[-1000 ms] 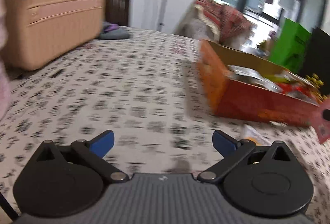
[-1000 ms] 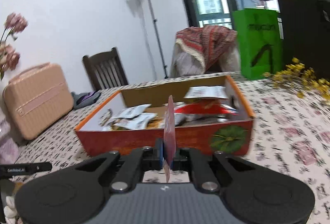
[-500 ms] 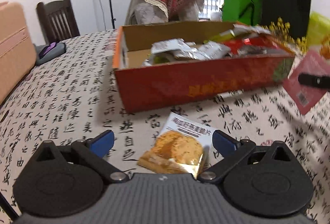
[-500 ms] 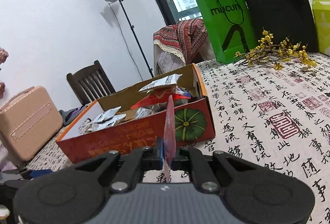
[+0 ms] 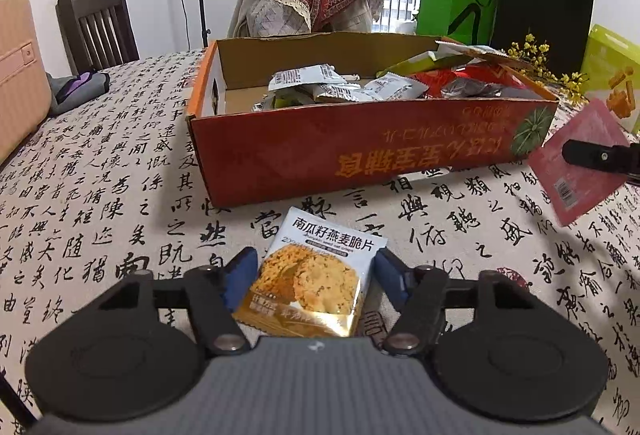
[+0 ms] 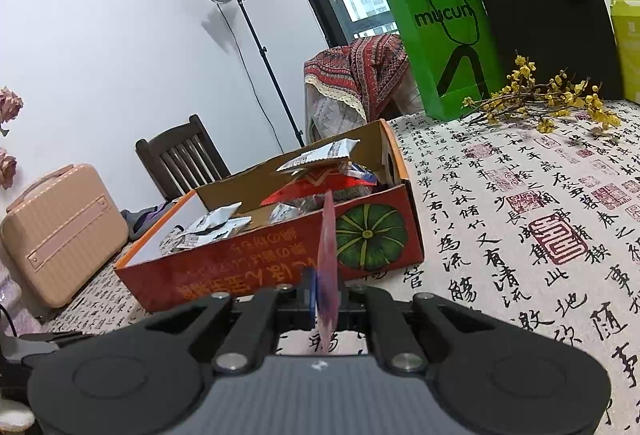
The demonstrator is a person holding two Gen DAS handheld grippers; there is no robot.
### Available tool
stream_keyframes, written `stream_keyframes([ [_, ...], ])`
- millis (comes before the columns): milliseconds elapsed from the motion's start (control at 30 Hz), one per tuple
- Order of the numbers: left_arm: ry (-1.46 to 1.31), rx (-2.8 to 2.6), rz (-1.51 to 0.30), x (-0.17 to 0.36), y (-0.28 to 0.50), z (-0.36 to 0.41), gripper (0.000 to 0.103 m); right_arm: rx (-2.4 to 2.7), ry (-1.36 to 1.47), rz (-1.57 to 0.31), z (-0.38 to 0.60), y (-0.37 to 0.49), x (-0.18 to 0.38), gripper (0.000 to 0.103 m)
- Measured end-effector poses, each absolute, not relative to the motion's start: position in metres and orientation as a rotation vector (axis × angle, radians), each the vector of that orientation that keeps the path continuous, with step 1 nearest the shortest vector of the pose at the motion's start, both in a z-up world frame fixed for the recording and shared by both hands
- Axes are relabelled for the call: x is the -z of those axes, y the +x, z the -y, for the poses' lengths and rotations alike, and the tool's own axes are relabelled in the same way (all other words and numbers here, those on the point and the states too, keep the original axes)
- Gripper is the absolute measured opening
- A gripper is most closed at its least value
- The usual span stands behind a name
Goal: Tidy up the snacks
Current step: 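Grasp the gold cracker packet with the left tool while the right tool holds the pink packet, then lower both held packets into the box and open both tools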
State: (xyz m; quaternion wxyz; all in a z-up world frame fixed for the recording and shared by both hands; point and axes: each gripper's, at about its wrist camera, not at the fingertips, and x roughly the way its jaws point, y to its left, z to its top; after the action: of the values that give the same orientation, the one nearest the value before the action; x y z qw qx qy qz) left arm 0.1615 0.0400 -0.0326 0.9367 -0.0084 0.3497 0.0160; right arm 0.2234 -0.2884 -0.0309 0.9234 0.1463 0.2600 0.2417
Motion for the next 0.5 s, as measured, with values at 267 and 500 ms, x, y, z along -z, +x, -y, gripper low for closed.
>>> stream_keyframes([
  [267, -0.033, -0.042, -0.669, 0.027, 0.152, -0.042, 0.049, -0.484, 0.278, -0.526, 0.286, 0.222, 0.031, 0.006],
  [500, -0.046, -0.054, -0.608, 0.015, 0.139, -0.044, 0.048, -0.489, 0.262, -0.505, 0.283, 0.219, 0.029, 0.006],
])
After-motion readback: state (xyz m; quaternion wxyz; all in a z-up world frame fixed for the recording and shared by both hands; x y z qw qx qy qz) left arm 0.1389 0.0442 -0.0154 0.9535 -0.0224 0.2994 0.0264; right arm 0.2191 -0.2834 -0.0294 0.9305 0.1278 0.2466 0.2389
